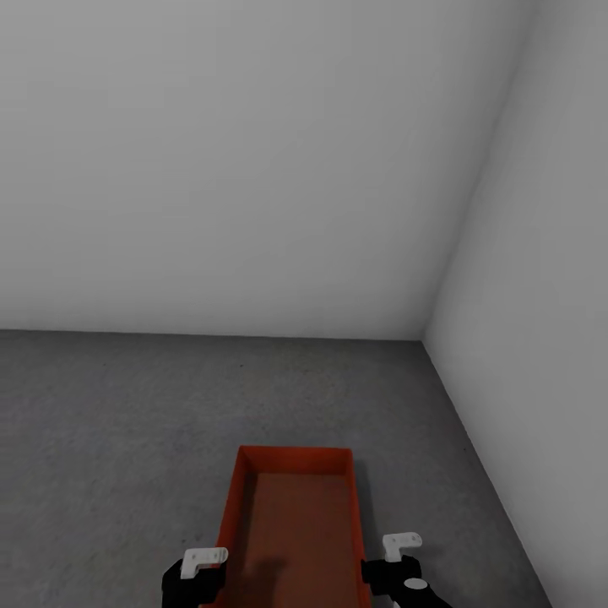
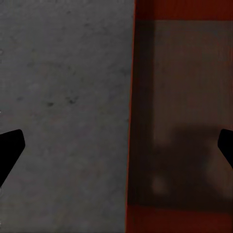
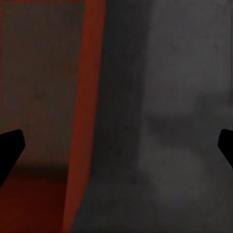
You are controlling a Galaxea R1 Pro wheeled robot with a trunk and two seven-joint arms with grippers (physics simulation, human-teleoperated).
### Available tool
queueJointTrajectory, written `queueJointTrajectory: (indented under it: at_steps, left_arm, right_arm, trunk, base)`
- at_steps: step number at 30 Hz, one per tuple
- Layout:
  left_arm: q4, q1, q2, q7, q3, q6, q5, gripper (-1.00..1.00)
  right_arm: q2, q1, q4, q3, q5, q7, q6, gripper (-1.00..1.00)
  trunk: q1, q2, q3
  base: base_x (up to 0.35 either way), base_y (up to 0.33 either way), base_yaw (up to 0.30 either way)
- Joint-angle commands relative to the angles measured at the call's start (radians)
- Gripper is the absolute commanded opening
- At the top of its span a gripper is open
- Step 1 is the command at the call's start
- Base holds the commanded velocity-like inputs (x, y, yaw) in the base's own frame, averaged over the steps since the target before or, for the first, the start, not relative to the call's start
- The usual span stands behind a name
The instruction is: Move the two storage containers from the living room to the garage. In the garage, place one container on the floor and stack the other container on top of it (either order is fine).
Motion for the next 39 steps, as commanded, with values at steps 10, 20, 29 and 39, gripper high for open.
queueJointTrajectory:
  at_steps: [10, 20, 29, 39]
  left_arm:
    - [0.001, 0.0, 0.0, 0.006, -0.003, -0.004, 0.0, 1.0]
    - [0.001, 0.0, 0.0, 0.006, -0.003, -0.004, 0.0, 1.0]
    - [0.001, 0.0, 0.0, 0.006, -0.003, -0.004, 0.0, 1.0]
    - [0.001, 0.0, 0.0, 0.006, -0.003, -0.004, 0.0, 1.0]
  right_arm:
    - [0.0, -0.001, 0.001, 0.008, 0.002, -0.007, -0.002, 1.0]
    - [0.0, -0.001, 0.001, 0.008, 0.002, -0.007, -0.002, 1.0]
    - [0.0, -0.001, 0.001, 0.008, 0.002, -0.007, -0.002, 1.0]
    - [0.0, -0.001, 0.001, 0.008, 0.002, -0.007, -0.002, 1.0]
  trunk:
    - [-0.019, 0.035, 0.015]
    - [-0.019, 0.035, 0.015]
    - [-0.019, 0.035, 0.015]
    - [-0.019, 0.035, 0.015]
  base:
    - [0.0, 0.0, 0.0]
    - [0.0, 0.0, 0.0]
    - [0.0, 0.0, 0.0]
    - [-0.043, 0.0, 0.0]
